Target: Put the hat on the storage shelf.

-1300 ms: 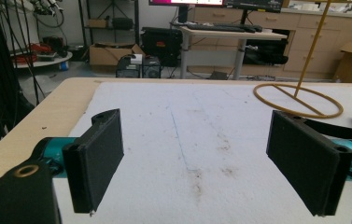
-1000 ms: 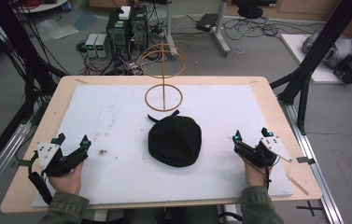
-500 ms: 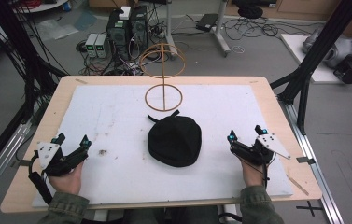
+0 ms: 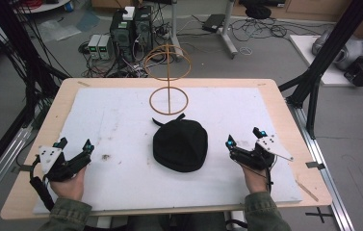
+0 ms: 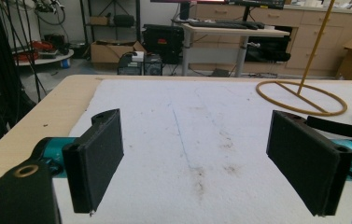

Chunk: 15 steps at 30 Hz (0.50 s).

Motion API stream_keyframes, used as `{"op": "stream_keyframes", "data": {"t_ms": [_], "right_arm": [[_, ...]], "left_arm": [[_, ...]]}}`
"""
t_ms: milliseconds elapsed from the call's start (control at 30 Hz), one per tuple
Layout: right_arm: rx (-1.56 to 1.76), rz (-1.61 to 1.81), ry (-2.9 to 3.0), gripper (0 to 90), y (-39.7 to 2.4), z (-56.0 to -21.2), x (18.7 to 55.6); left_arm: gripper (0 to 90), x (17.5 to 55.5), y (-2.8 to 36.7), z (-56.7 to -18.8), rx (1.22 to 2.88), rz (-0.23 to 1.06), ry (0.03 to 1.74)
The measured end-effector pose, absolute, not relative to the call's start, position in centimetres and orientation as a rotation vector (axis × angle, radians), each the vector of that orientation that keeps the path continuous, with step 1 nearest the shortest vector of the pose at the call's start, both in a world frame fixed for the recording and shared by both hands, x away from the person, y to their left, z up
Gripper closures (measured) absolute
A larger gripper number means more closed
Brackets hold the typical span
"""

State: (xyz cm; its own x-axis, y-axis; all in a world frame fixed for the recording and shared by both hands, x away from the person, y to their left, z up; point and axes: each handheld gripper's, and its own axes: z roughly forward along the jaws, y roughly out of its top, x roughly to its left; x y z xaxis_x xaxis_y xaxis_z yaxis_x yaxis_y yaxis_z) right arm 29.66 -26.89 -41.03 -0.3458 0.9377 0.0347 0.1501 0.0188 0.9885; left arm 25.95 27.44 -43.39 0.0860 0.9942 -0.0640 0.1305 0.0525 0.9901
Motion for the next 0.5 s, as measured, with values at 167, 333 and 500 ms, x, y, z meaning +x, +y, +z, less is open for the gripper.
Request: {"op": "stream_keyframes", "data": {"t_ms": [167, 333, 500], "right_arm": [[1.107, 1.398, 1.620, 3.8, -26.0, -40.8, 29.6], [1.089, 1.409, 1.651, 3.8, -25.1, -40.7, 29.6], [1.070, 1.403, 1.686, 3.8, -24.0, -40.8, 29.6]], "left_arm": [[19.1, 26.0, 27.4, -43.4, 1.314, 1.035, 1.261], [19.1, 26.1, 27.0, -43.5, 1.334, 1.034, 1.257], [19.1, 26.3, 26.7, -43.5, 1.353, 1.036, 1.253]]}}
